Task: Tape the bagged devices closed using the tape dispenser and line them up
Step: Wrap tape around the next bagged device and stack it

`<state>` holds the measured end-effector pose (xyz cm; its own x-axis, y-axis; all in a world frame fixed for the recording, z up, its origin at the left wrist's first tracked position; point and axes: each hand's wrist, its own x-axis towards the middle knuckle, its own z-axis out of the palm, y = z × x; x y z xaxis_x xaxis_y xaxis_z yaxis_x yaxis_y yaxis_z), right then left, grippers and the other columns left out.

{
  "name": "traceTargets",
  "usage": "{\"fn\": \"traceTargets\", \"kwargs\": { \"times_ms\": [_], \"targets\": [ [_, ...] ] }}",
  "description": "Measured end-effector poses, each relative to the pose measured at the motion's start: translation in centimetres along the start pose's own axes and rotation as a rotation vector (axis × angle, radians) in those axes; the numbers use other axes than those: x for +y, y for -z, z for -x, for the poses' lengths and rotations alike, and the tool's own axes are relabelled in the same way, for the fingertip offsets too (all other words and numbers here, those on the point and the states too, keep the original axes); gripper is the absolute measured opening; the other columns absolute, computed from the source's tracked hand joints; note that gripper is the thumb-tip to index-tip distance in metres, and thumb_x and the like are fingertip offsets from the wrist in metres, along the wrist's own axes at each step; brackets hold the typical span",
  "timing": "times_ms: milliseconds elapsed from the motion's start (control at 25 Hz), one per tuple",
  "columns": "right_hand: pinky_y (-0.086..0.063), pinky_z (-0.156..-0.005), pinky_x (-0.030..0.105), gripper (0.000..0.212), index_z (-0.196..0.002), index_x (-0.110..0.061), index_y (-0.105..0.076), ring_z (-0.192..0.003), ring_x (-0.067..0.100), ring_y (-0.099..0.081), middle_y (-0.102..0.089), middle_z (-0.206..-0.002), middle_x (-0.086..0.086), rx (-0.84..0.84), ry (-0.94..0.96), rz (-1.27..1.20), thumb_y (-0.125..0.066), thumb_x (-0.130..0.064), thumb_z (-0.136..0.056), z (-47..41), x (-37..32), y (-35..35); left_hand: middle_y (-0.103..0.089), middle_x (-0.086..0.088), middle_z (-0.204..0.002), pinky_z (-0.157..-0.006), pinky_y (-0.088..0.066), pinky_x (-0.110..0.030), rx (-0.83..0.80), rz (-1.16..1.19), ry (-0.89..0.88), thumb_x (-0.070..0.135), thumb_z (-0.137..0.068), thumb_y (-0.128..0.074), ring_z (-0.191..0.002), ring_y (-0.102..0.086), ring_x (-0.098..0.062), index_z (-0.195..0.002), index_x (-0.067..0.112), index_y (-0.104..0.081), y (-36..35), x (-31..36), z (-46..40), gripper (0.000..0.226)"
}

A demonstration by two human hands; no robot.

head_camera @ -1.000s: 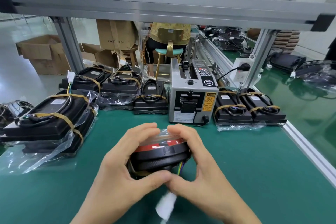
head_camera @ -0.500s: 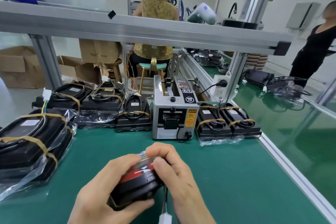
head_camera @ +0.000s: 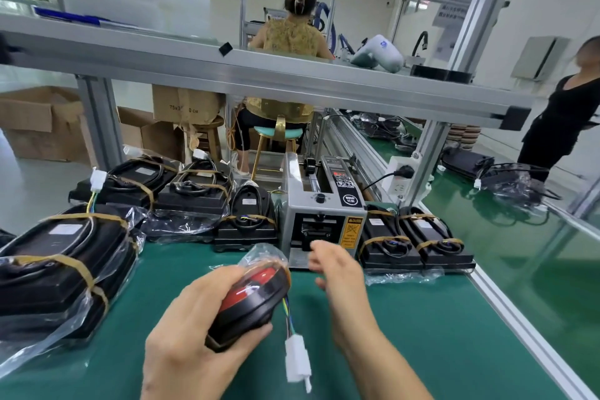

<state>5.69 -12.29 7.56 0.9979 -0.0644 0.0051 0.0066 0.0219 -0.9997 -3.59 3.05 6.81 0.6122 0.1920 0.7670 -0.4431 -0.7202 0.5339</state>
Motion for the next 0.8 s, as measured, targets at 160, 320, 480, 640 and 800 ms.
{"fn": "traceTargets", "kwargs": {
  "times_ms": [160,320,480,640,800],
  "targets": [
    [-0.033,-0.055,0.026,0.026,-0.070,-0.014,-0.055,-0.060,0.016,-0.045,-0.053,-0.063,0.000,0.230,-0.189,0.054,-0.059,-0.025,-0.093,-5.5,0.5,1.0,-0.068,0.000,-0.105,-0.082,-0.049,-0.039,0.025,-0.045,-0.039,0.039,-0.066,-0.074,-0.091,-0.065,-0.024,-0.107,0.011,-0.070,-1.3,-0.7,0.0,0.050],
    [-0.029,-0.048,0.028,0.033,-0.060,-0.017,-0.052,-0.051,0.018,-0.038,-0.050,-0.057,0.002,0.311,-0.194,0.119,-0.066,-0.030,-0.086,-7.7,1.0,1.0,-0.065,0.007,-0.111,-0.086,-0.049,-0.033,0.029,-0.009,-0.038,0.041,-0.068,-0.072,-0.095,-0.063,-0.017,-0.115,0.024,-0.063,-1.4,-0.8,0.2,0.051],
    [-0.028,-0.049,0.025,0.025,-0.064,-0.017,-0.060,-0.051,0.015,-0.036,-0.047,-0.056,-0.001,0.286,-0.134,0.104,-0.068,-0.023,-0.087,-7.3,0.3,0.3,-0.063,0.011,-0.111,-0.084,-0.051,-0.036,0.006,0.003,-0.029,0.038,-0.068,-0.073,-0.098,-0.062,-0.014,-0.117,0.028,-0.057,-1.1,-0.5,0.1,0.053],
    [-0.031,-0.054,0.019,0.023,-0.066,-0.018,-0.064,-0.053,0.010,-0.036,-0.043,-0.054,-0.004,0.127,-0.006,-0.018,-0.066,-0.016,-0.089,-3.1,-2.1,-0.3,-0.063,0.009,-0.112,-0.085,-0.052,-0.039,-0.015,0.019,0.000,0.028,-0.063,-0.080,-0.101,-0.062,-0.015,-0.118,0.028,-0.057,-0.6,-0.3,0.4,0.060],
    [-0.042,-0.064,0.008,0.013,-0.071,-0.025,-0.070,-0.062,0.000,-0.051,-0.060,-0.065,-0.013,-0.227,0.215,-0.044,-0.068,-0.025,-0.084,5.1,-3.1,0.3,-0.062,0.012,-0.112,-0.088,-0.050,-0.037,-0.011,0.066,0.061,0.027,-0.061,-0.080,-0.103,-0.061,-0.013,-0.119,0.030,-0.057,-0.4,-0.2,0.5,0.062]
  ]
}}
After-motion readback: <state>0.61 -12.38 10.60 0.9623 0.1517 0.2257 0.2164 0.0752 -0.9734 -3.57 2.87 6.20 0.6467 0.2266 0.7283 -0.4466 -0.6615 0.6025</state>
